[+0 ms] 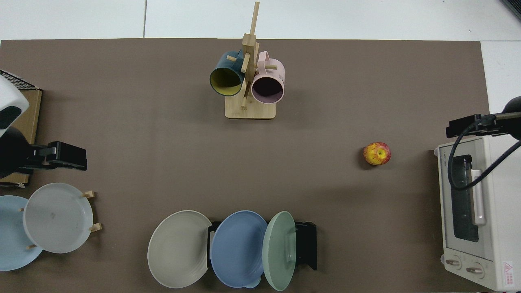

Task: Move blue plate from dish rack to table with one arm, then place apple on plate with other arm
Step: 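Move the left gripper out toward the dish rack, then reach the left gripper down and grasp the blue plate's rim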

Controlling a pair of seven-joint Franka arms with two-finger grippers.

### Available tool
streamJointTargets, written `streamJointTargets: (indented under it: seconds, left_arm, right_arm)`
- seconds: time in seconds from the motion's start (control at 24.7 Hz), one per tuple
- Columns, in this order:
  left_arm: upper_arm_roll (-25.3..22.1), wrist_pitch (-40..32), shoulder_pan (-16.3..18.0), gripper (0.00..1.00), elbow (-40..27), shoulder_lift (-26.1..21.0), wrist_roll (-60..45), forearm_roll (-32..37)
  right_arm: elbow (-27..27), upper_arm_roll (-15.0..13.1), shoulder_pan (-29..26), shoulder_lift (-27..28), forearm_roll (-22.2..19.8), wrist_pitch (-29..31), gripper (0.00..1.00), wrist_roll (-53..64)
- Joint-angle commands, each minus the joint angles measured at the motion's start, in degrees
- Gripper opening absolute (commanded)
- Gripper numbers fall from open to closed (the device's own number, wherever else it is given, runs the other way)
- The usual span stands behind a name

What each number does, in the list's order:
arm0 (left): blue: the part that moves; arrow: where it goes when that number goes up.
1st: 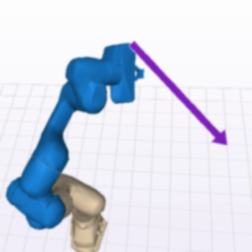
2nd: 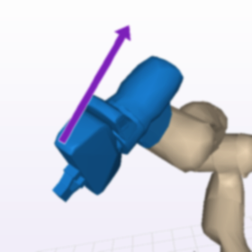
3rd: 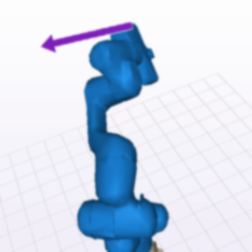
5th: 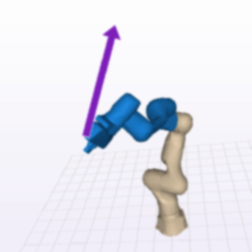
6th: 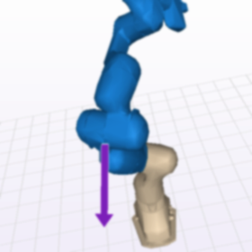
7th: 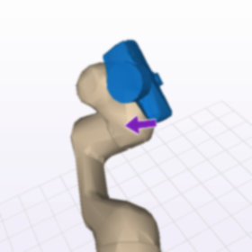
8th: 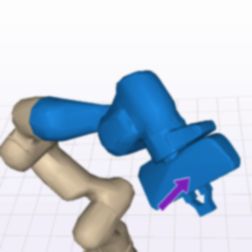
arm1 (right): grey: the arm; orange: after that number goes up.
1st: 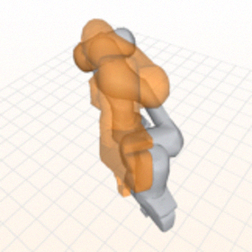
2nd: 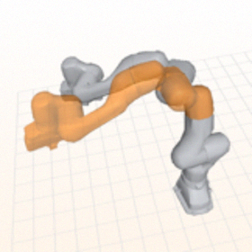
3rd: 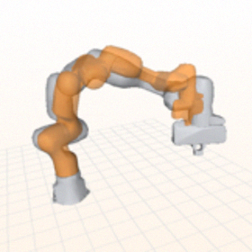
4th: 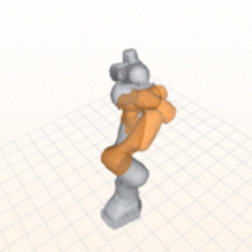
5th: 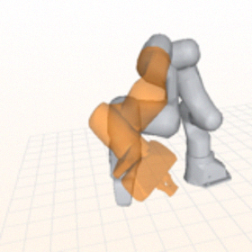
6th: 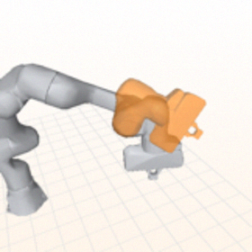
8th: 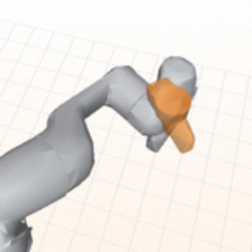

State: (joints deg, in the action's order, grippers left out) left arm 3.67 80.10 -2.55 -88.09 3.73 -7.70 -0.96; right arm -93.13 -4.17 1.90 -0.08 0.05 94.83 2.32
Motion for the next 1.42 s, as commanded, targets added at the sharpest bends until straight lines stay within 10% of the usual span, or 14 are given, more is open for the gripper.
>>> streamJointTargets:
  seconds: [0.0, 0.69, 1.38]
  left_arm:
    - [0.5, -0.6, 0.1, 1.00, -0.4, 0.7, 0.5, 0.3]
    - [3.8, -2.8, -1.2, 1.00, -3.5, 3.1, -2.0, -0.9]
    - [20.2, 26.5, -3.5, 0.98, -41.4, 16.6, -9.4, -15.0]
  right_arm:
    - [-0.4, 0.0, -0.3, -0.2, 1.1, 1.2, 1.00, 1.2]
    - [-0.4, 0.0, -0.3, -0.2, 1.1, 1.2, 1.00, 1.2]
    - [-0.4, 0.0, -0.3, -0.2, 1.1, 1.2, 1.00, 1.2]
